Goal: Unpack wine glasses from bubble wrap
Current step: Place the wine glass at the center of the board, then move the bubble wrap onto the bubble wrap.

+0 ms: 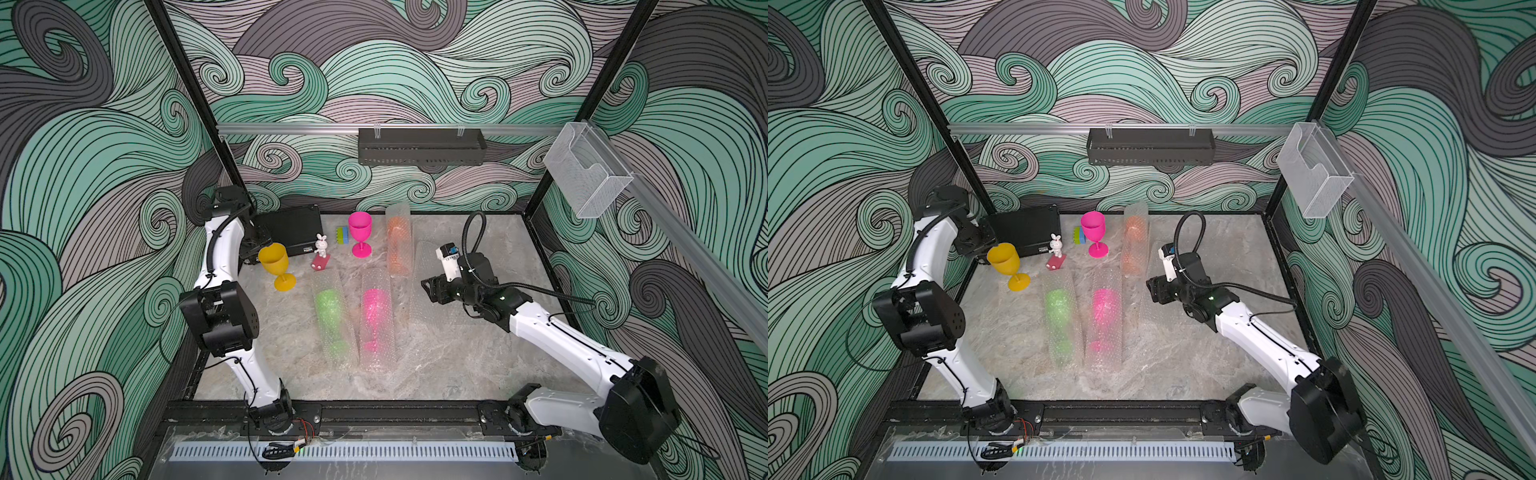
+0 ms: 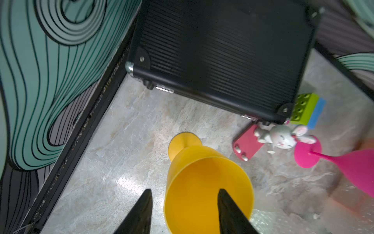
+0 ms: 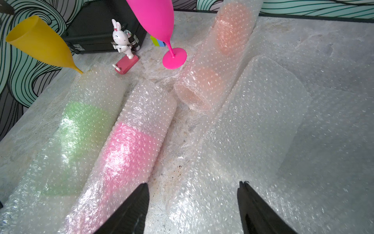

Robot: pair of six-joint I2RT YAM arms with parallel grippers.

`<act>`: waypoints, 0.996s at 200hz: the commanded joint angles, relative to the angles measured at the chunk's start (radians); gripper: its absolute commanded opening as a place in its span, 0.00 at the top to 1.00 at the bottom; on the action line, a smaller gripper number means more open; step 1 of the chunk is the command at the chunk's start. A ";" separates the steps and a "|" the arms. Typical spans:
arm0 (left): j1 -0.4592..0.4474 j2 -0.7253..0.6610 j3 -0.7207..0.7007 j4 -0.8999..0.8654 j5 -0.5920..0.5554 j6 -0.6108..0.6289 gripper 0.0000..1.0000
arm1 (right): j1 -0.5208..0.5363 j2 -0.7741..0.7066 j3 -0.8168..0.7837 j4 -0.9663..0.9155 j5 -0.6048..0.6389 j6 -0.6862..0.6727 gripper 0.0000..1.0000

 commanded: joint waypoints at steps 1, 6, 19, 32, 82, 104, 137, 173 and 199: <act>-0.048 -0.073 0.035 -0.008 0.044 -0.005 0.48 | -0.040 -0.021 0.042 -0.110 0.027 0.063 0.27; -0.059 -0.079 0.033 -0.007 0.052 -0.007 0.48 | -0.053 -0.021 0.047 -0.127 0.025 0.076 0.28; -0.095 -0.099 0.019 0.005 0.077 -0.016 0.48 | -0.100 -0.020 0.053 -0.171 0.017 0.115 0.28; -0.143 -0.122 -0.009 0.031 0.095 -0.022 0.48 | -0.152 -0.014 0.051 -0.198 0.002 0.152 0.28; -0.357 -0.175 -0.166 0.170 0.199 -0.095 0.48 | -0.288 0.063 0.052 -0.338 0.096 0.228 0.30; -0.433 -0.185 -0.235 0.236 0.254 -0.141 0.48 | -0.335 0.093 0.038 -0.359 0.147 0.246 0.28; -0.579 -0.162 -0.274 0.301 0.325 -0.194 0.48 | -0.392 0.151 0.019 -0.358 0.194 0.263 0.26; -0.733 -0.083 -0.262 0.345 0.353 -0.218 0.48 | -0.440 0.208 -0.009 -0.309 0.160 0.291 0.25; -0.833 0.005 -0.232 0.352 0.358 -0.231 0.48 | -0.445 0.255 -0.016 -0.304 0.131 0.298 0.26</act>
